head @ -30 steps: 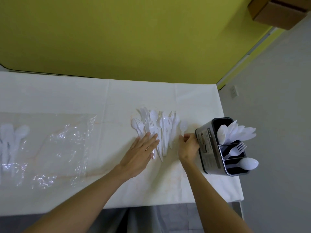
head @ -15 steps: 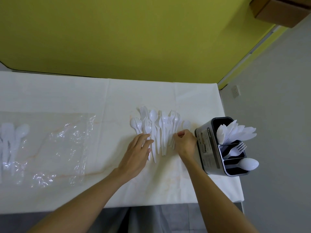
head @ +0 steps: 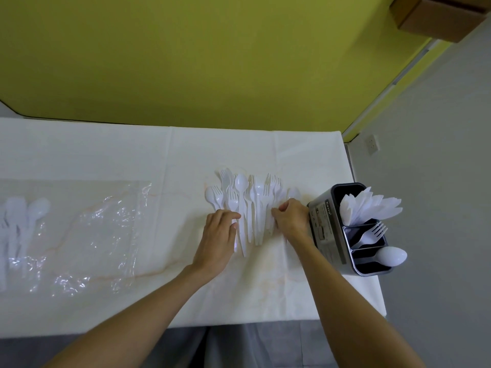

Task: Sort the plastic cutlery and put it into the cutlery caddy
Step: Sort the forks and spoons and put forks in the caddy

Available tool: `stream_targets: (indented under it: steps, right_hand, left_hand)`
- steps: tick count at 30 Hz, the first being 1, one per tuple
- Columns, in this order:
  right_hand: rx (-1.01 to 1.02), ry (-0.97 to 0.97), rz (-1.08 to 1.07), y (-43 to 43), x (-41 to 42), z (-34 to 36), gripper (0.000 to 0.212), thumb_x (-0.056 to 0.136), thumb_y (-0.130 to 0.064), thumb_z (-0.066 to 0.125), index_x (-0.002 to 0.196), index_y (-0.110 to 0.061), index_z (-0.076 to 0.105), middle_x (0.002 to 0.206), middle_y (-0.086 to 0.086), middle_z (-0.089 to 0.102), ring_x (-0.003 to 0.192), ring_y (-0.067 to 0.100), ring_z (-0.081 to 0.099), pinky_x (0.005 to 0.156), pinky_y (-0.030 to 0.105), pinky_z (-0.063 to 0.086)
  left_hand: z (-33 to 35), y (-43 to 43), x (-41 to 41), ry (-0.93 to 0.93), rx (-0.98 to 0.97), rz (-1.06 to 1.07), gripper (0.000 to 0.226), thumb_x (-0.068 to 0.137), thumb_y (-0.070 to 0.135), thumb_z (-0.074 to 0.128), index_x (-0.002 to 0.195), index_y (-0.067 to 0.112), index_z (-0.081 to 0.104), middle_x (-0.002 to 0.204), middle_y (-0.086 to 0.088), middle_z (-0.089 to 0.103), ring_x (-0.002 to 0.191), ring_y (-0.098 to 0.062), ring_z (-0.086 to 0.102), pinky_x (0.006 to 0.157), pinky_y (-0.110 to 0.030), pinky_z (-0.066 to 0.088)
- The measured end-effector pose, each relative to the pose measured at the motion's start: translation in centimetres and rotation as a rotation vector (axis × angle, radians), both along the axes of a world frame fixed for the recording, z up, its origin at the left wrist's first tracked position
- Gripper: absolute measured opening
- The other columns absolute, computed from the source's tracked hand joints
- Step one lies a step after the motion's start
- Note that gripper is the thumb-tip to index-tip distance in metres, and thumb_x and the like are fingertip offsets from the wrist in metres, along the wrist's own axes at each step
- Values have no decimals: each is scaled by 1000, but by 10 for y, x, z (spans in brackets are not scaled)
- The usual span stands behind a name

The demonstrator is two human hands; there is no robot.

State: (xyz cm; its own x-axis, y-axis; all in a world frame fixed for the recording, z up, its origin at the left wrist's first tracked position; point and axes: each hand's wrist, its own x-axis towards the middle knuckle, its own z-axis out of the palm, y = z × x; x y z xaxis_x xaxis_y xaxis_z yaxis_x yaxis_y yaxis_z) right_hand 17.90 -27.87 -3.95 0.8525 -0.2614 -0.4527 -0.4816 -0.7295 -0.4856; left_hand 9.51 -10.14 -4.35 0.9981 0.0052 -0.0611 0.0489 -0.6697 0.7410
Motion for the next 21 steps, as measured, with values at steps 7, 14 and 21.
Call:
stream_targets:
  steps: [7,14,21]
  right_hand:
    - [222,14,-160,-6,-1,19,17,84,-6,63,68,-5,61,63,8,67,49,7,66,50,15,52]
    - [592,74,-131,4,-6,39,11,81,-29,76,75,-20,73,77,-7,66,70,11,52,60,23,39]
    - [387,-47,-186,9,-5,22,28,85,-39,72,83,-11,71,70,-1,68,68,16,61,62,31,52]
  left_hand:
    - [1,-1,-1,58,-84,32,25,99,15,43,119,19,58,114,13,52,107,-7,45,87,-10,36]
    - [22,-19,20,216,-306,122,19,91,21,61,107,13,68,95,3,71,86,-8,65,75,-9,46]
    - [17,-10,27,347,-369,335,11,87,17,64,97,16,67,80,4,70,77,-13,63,66,-15,45]
